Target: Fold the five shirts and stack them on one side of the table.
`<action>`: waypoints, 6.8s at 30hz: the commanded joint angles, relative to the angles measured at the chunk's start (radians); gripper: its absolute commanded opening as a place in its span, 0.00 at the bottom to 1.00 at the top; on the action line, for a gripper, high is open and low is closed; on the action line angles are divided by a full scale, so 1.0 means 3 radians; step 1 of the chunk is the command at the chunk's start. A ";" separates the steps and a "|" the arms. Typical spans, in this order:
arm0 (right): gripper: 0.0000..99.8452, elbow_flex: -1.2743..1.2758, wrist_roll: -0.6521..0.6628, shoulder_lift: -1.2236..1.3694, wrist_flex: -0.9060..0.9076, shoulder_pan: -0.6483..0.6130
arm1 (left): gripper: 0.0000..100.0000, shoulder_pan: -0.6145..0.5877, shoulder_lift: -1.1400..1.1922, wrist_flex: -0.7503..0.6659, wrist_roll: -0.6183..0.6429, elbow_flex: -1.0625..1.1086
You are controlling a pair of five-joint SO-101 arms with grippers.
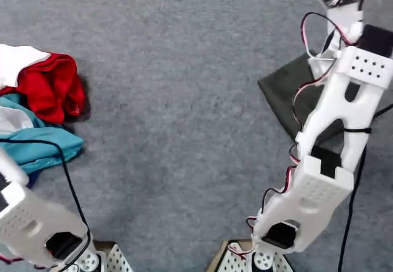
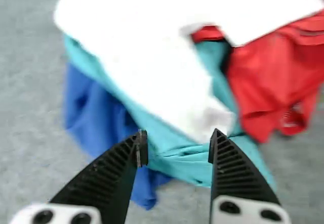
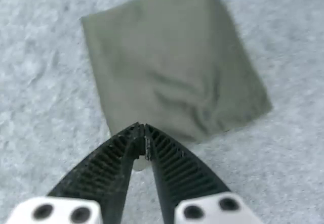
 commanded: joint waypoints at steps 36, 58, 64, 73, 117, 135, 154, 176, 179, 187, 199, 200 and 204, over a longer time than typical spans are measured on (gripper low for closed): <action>0.00 0.1240 -0.0210 -0.0673 0.0041 -0.0519 | 0.02 0.0655 0.1665 -0.0358 0.1207 -0.2752; 0.01 0.3163 0.0153 -0.2708 -0.0542 -0.0412 | 0.02 0.2394 -0.0826 0.0046 0.1227 -0.1350; 0.01 0.3864 0.0169 -0.3220 -0.0900 -0.0437 | 0.02 0.3012 -0.2192 0.0031 0.1202 0.0869; 0.01 0.3987 0.0143 -0.3588 -0.0926 -0.0442 | 0.02 0.3549 -0.3700 0.0031 0.1084 0.2123; 0.32 0.0749 0.0189 0.0059 0.0041 -0.2826 | 0.25 0.3248 -0.4161 0.0036 0.1386 0.2982; 0.27 -0.0371 0.0164 0.2197 0.0051 -0.3931 | 0.25 0.0102 -0.5623 -0.0276 0.0184 0.4803; 0.00 0.0857 0.0210 0.0739 0.0061 -0.2248 | 0.25 0.0087 -0.5823 -0.0404 0.0179 0.4956; 0.00 0.3174 0.1468 -0.1056 -0.0133 -0.0504 | 0.25 0.0951 -0.4539 -0.1084 0.0634 0.4987; 0.00 0.3199 0.1468 -0.1092 -0.0230 -0.0494 | 0.25 0.1135 -0.3787 -0.1059 0.0767 0.4537; 0.00 0.3148 0.1371 -0.1071 -0.0818 -0.0448 | 0.25 0.1570 -0.2074 -0.0690 0.0992 0.3151; 0.00 0.3787 0.0752 -0.1066 -0.2128 -0.0488 | 0.25 0.1637 -0.0263 -0.0174 0.1212 0.1811; 0.00 0.3844 0.0752 -0.1066 -0.2266 -0.0483 | 0.25 0.1626 -0.0136 -0.0189 0.1248 0.1739; 0.00 0.4069 0.0726 -0.1071 -0.2675 -0.0478 | 0.25 0.1580 0.0391 -0.0194 0.1320 0.1371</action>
